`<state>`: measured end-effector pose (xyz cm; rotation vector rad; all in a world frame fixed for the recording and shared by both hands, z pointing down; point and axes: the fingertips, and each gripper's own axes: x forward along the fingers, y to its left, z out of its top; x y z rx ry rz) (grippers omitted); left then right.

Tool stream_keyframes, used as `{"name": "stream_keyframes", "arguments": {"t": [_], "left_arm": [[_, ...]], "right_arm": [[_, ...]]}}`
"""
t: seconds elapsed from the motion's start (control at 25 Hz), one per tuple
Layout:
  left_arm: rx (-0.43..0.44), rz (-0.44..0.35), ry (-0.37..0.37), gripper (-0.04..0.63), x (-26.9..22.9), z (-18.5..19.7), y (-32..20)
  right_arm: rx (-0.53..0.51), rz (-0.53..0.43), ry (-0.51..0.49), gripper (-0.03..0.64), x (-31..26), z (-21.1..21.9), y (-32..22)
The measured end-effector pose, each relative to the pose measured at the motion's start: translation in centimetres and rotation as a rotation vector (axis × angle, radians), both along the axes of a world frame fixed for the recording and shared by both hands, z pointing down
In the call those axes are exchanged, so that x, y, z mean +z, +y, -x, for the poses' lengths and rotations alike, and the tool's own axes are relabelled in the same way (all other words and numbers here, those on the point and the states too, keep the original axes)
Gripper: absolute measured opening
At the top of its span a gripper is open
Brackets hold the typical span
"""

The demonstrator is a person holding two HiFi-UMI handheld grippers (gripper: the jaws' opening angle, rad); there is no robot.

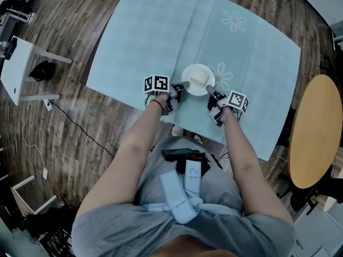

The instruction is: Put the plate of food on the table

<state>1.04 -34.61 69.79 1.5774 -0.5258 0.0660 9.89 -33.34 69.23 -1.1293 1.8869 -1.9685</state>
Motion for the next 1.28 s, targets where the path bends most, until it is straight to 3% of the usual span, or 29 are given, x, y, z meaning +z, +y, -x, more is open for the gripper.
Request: {"name": "stream_keyframes", "arguments": {"t": [0.84,1.28], "left_arm": [[0.065,0.051,-0.049,0.035,1.5,-0.4,-0.5],[0.171,0.079,-0.068,0.066,1.2,-0.6,0.8]], "right_arm": [[0.102,0.03,-0.029,0.04,1.3,-0.7,-1.3],[0.145,0.041,-0.012,0.038,1.2,-1.5,-2.3]]}}
